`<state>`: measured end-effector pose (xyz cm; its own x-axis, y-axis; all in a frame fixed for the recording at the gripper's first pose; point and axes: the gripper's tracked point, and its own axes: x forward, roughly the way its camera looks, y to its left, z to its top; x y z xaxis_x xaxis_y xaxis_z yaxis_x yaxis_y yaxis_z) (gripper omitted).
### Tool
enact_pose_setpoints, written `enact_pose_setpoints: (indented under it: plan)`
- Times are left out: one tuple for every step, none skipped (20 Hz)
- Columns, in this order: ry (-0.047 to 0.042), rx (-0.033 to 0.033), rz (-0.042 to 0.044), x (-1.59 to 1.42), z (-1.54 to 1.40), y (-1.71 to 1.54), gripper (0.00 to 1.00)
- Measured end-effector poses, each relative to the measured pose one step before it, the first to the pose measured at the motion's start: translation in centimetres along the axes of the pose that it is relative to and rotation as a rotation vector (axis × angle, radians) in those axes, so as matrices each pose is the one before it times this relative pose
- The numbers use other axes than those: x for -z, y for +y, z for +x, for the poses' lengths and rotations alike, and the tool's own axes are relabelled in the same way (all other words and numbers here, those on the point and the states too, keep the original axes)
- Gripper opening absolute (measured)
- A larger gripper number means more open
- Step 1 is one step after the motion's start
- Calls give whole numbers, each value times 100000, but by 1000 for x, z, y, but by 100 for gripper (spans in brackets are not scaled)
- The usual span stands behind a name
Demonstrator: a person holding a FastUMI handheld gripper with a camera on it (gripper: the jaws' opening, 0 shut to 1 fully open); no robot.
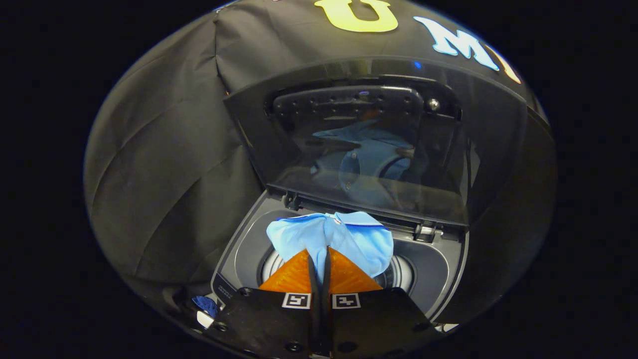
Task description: Put the clothes into the washing machine and then close the washing machine lid.
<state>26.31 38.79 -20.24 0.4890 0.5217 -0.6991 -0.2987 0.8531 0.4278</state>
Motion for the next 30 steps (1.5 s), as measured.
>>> enact_pose_setpoints:
  plan:
    - [853,471,28,304,271,-72,2]
    - [957,268,203,322,185,-29,2]
    - [1134,53,231,318,159,-19,2]
    - [735,195,-118,476,327,46,2]
    - [608,196,-70,237,291,-118,2]
    - [198,100,103,258,106,19,2]
    - [283,190,165,96,97,-92,2]
    - [351,452,189,151,-9,-82,2]
    - [415,709,251,78,85,-209,2]
    - [401,828,464,338,73,-189,2]
    - [387,614,1194,29,44,-225,2]
    - [325,291,1288,299,150,-165,2]
    - [323,421,1330,81,196,-362,2]
    - [22,653,927,128,44,-292,2]
    - [55,647,483,-17,-134,-266,2]
    - [-327,237,158,-65,-71,-68,2]
    - [-271,-2485,852,-293,-36,354,2]
    - [556,1029,1558,386,-96,-126,26]
    - [738,1553,402,-137,-72,-148,49]
    - [-687,852,50,-372,358,-315,73]
    - [-965,-186,155,-428,-156,40,97]
    - [-756,-51,-412,-183,-484,46,98]
    - [-639,17,-854,-269,-291,97,99]
    - [-887,271,-1271,-185,-241,-20,98]
    - [-826,136,-1197,-281,-292,26,98]
    - [-928,-187,-945,-254,-314,126,99]
    - [-753,-488,-527,-327,-335,168,99]
    - [-904,-263,-544,-340,-317,93,99]
    - [-1403,-178,-436,-550,-317,31,99]
    - [-1468,-249,-287,-614,-632,167,99]
